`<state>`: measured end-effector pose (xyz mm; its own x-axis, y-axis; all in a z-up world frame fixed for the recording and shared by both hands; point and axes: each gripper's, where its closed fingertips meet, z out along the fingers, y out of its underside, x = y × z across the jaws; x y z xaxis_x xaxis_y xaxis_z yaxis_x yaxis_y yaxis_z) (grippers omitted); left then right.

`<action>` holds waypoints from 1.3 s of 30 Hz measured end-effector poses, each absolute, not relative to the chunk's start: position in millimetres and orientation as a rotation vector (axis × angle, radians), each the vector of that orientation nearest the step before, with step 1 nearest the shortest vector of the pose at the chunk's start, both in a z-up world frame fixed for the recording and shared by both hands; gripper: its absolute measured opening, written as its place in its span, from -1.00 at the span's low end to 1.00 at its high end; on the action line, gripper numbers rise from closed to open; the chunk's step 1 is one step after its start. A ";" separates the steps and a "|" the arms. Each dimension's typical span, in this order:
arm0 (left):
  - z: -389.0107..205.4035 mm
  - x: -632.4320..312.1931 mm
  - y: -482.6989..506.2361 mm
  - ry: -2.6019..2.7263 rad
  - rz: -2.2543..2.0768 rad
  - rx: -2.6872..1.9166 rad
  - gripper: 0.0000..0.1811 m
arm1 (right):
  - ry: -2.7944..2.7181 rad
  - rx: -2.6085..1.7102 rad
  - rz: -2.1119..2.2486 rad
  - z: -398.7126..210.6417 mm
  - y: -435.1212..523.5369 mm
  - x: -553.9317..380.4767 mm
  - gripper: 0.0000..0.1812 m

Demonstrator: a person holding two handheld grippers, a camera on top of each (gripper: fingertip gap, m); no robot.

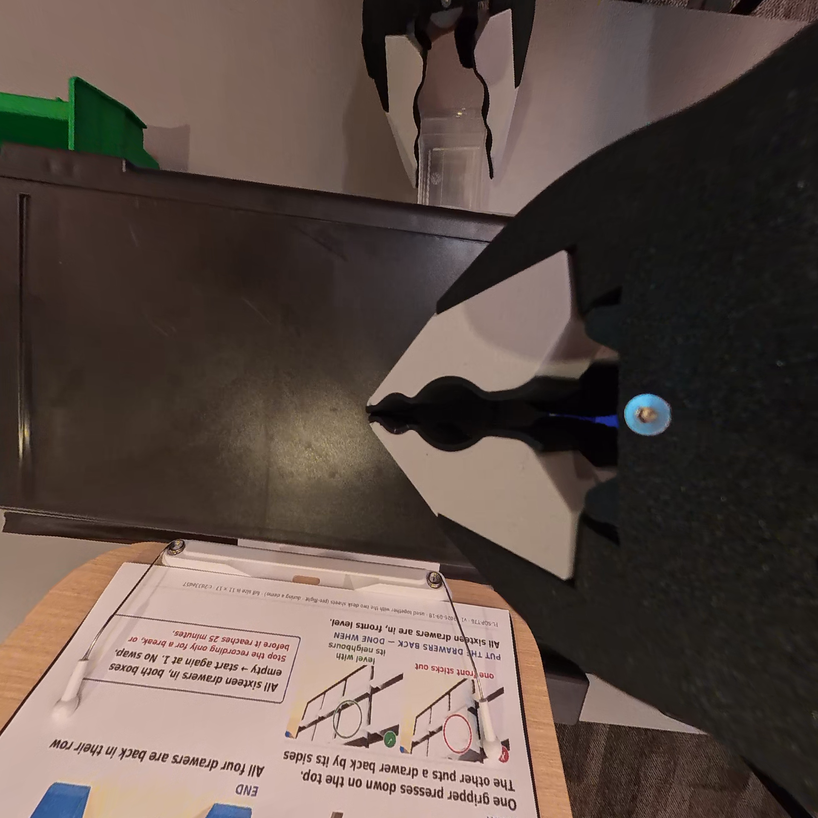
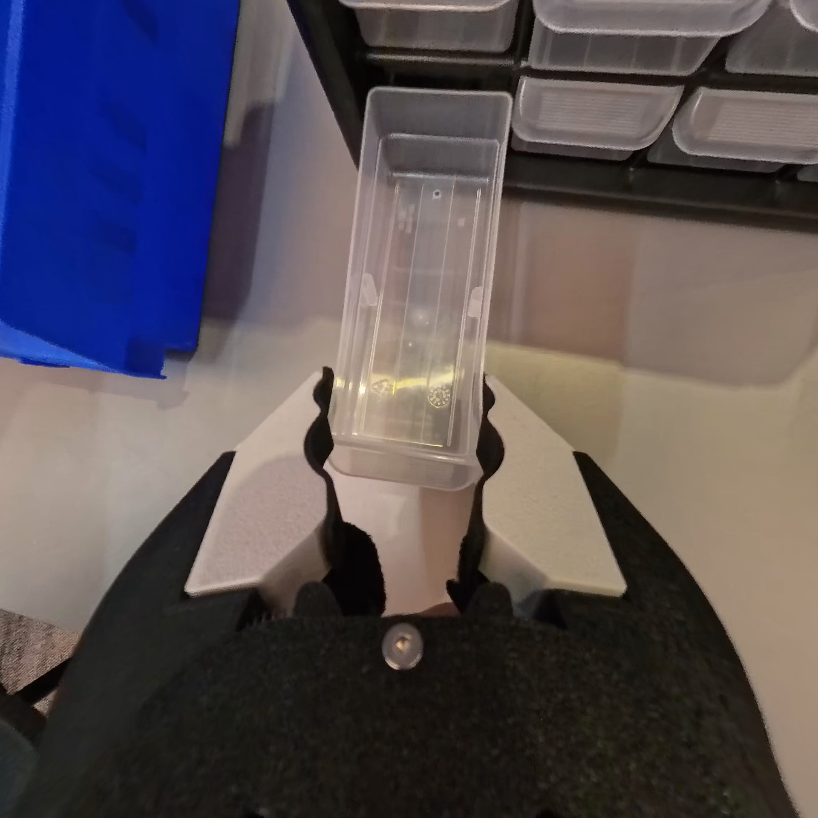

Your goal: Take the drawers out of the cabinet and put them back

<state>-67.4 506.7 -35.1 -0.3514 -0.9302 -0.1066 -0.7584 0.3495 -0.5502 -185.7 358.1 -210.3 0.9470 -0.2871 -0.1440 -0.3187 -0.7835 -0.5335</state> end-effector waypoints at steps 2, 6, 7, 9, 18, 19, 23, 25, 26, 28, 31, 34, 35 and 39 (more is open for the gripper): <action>-35.1 -67.4 506.8 2.217 -0.573 -1.474 -1.00 | 0.421 -2.527 0.068 -207.8 360.0 -185.3 -0.29; -35.0 -67.5 506.8 2.220 -0.563 -1.470 -1.00 | 0.407 -2.550 0.077 -206.1 362.4 -187.5 -0.28; -35.0 -67.5 506.8 2.219 -0.564 -1.470 -1.00 | 0.407 -2.555 0.076 -206.7 362.0 -187.1 -0.28; -35.0 -67.5 506.8 2.217 -0.568 -1.469 -1.00 | 0.411 -2.559 0.077 -208.4 361.0 -186.1 -0.29; -34.9 -67.4 506.9 2.212 -0.588 -1.477 -1.00 | 0.422 -2.594 0.074 -210.5 361.9 -187.1 -0.29; -34.9 -67.3 507.0 2.213 -0.585 -1.476 -1.00 | 0.422 -2.599 0.071 -211.6 361.6 -186.7 -0.29; -34.9 -67.2 507.1 2.215 -0.581 -1.480 -1.00 | 0.438 -2.598 0.079 -215.2 361.8 -187.8 -0.29; -34.9 -67.3 507.1 2.216 -0.581 -1.482 -1.00 | 0.448 -2.598 0.099 -213.4 362.7 -191.3 -0.29; -34.9 -67.2 507.1 2.216 -0.581 -1.482 -1.00 | 0.448 -2.605 0.098 -212.4 362.5 -191.6 -0.29; -34.9 -67.2 507.0 2.215 -0.584 -1.483 -1.00 | 0.433 -2.619 0.085 -209.4 362.5 -189.9 -0.29; -34.8 -67.2 507.1 2.212 -0.599 -1.488 -1.00 | 0.417 -2.665 0.094 -210.6 360.3 -189.2 -0.29; -34.8 -67.2 507.1 2.212 -0.609 -1.489 -1.00 | 0.415 -2.694 0.108 -210.3 359.2 -189.2 -0.29; -34.8 -67.2 507.0 2.212 -0.609 -1.489 -1.00 | 0.419 -2.699 0.113 -209.5 359.1 -189.0 -0.29; -34.8 -67.3 507.1 2.216 -0.607 -1.485 -1.00 | 0.427 -2.721 0.129 -207.7 358.3 -190.0 -0.29</action>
